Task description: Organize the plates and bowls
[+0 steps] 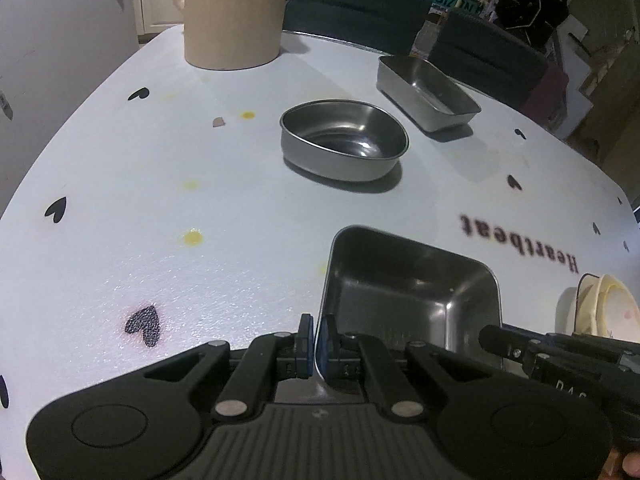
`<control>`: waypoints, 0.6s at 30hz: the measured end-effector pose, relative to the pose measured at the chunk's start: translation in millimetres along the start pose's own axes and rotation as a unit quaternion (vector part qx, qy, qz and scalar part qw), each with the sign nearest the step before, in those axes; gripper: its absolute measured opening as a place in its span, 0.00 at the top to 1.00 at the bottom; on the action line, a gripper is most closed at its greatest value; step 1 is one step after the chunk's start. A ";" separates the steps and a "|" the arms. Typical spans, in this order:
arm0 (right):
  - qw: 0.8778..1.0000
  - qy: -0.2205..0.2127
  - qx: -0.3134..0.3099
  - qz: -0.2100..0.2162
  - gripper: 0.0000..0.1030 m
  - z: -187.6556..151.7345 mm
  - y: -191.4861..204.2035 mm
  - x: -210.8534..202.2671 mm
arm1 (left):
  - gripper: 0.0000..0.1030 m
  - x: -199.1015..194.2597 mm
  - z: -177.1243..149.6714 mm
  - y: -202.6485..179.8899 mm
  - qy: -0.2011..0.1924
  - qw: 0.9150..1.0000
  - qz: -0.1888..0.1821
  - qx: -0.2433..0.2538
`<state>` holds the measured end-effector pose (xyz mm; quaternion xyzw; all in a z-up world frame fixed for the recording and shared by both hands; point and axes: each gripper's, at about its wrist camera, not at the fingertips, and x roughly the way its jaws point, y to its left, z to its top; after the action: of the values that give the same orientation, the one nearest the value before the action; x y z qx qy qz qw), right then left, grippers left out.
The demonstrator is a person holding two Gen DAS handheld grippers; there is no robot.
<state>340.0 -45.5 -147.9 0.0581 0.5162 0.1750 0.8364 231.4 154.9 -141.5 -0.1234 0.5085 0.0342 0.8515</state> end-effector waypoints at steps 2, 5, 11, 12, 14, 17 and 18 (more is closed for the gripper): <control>1.000 0.003 -0.004 0.000 0.91 -1.0 1.2 1.5 | 0.97 0.4 -0.4 -0.1 0.002 1.000 0.001 0.002; 1.000 0.006 -0.003 0.003 0.92 -0.7 1.2 2.3 | 0.97 1.2 -0.9 -0.2 0.004 1.000 0.002 0.004; 1.000 0.013 0.004 0.007 0.92 -1.7 0.8 2.7 | 0.96 3.3 -1.2 -0.5 0.007 1.000 0.004 0.009; 1.000 0.014 0.007 0.009 0.91 -1.9 0.2 2.6 | 0.96 3.5 -1.0 -0.8 0.007 1.000 0.004 0.008; 1.000 0.014 0.008 0.011 0.91 -2.4 -0.2 2.5 | 0.96 3.6 -0.9 -1.2 0.006 1.000 0.005 0.009; 1.000 0.011 0.003 0.010 0.91 -3.3 0.6 2.5 | 0.95 3.7 -1.2 -1.8 0.006 1.000 0.006 0.012; 1.000 0.010 -0.002 0.008 0.89 -3.5 1.6 2.5 | 0.95 3.6 -1.2 -1.7 0.005 1.000 0.006 0.013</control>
<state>337.5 -43.5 -151.2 0.0587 0.5239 0.1833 0.8297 232.4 152.8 -144.9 -0.1096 0.5143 0.0325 0.8499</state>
